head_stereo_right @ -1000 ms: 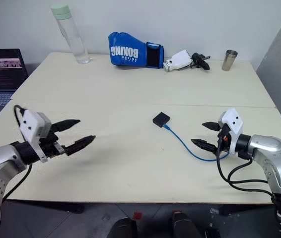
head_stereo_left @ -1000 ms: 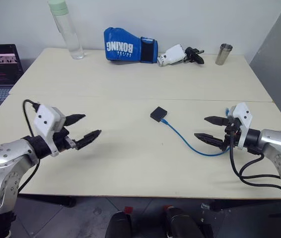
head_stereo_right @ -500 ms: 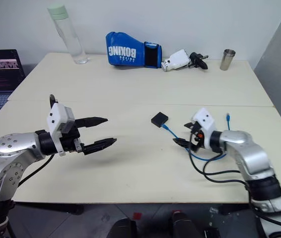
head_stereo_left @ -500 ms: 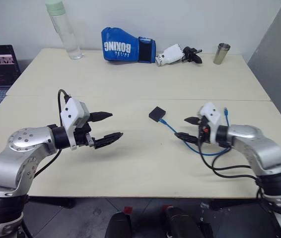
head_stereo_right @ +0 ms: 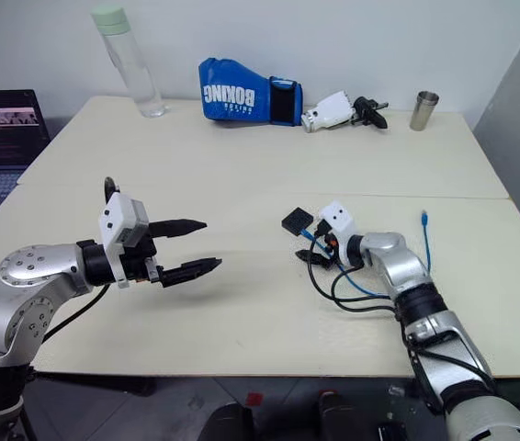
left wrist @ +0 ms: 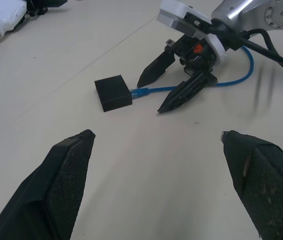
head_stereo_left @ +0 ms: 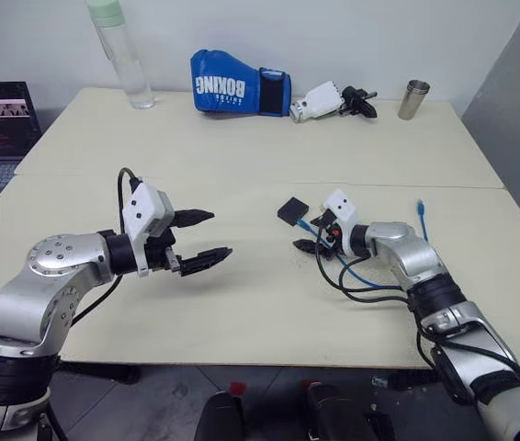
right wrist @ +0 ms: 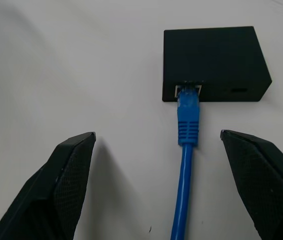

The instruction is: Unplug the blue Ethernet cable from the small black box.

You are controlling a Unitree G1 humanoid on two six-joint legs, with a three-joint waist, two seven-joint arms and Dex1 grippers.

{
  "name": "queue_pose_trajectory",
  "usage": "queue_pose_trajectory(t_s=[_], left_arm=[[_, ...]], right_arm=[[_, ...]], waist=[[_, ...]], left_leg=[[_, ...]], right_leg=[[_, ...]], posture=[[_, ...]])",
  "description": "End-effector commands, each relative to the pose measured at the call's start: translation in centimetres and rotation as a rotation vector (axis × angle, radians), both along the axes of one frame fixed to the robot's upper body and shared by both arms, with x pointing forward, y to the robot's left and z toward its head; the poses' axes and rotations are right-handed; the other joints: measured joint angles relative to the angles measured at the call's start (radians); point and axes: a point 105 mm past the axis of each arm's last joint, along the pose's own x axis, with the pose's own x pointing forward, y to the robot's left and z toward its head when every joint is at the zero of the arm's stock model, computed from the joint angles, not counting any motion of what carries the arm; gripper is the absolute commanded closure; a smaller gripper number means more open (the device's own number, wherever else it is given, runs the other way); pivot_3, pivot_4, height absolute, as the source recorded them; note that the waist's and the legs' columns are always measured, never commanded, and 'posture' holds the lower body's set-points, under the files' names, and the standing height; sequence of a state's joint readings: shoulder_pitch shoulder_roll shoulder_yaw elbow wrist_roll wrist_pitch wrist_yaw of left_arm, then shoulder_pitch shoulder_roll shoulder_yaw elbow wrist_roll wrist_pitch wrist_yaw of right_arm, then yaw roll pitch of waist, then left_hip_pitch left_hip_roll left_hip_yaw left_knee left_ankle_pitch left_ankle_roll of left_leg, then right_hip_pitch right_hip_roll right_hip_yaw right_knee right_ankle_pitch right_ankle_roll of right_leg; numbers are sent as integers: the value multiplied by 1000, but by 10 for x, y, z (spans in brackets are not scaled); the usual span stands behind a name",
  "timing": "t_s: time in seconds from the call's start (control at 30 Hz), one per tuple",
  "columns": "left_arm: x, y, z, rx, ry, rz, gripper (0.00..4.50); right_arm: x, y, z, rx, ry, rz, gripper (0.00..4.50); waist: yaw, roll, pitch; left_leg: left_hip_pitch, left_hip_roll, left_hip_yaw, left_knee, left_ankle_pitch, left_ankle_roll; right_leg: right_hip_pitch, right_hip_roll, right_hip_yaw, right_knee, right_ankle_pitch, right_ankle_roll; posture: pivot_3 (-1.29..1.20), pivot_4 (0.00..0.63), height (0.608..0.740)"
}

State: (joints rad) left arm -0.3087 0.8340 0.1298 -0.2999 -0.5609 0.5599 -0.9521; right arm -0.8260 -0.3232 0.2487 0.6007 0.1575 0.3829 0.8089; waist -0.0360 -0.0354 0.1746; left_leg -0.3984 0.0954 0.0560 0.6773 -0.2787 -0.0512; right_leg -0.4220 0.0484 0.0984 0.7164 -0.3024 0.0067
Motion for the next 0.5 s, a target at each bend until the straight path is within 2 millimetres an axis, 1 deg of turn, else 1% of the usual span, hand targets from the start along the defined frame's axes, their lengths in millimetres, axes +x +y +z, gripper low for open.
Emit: queue_pose_trajectory(t_s=[0.03,0.1,0.17,0.2,0.3,0.5], left_arm=[[1,-2,9,2,-43,-14,149],[1,-3,8,3,-42,-17,149],[1,-4,8,2,-43,-19,149],[2,-4,7,0,-43,-20,149],[2,-5,7,-5,-44,-21,149],[3,-3,5,-32,-37,-12,149]], right_arm=[[9,3,5,19,-16,-4,1020],[9,3,3,10,-8,2,1489],[10,3,1,5,-3,8,1864],[10,3,1,-1,-3,9,2147],[10,1,0,-12,-6,12,2749],[5,6,-1,-69,-101,49,4278]], waist=[[-3,0,0],[-6,0,0],[-8,0,0],[-9,0,0],[-10,0,0],[-13,0,0]], left_leg=[[0,0,0,0,0,0],[0,0,0,0,0,0],[0,0,0,0,0,0],[0,0,0,0,0,0],[0,0,0,0,0,0],[0,0,0,0,0,0]], right_leg=[[0,0,0,0,0,0],[0,0,0,0,0,0],[0,0,0,0,0,0],[0,0,0,0,0,0],[0,0,0,0,0,0],[0,0,0,1,0,0]], posture=[[0,150,740],[0,150,740],[0,150,740],[0,150,740],[0,150,740],[0,150,740]])
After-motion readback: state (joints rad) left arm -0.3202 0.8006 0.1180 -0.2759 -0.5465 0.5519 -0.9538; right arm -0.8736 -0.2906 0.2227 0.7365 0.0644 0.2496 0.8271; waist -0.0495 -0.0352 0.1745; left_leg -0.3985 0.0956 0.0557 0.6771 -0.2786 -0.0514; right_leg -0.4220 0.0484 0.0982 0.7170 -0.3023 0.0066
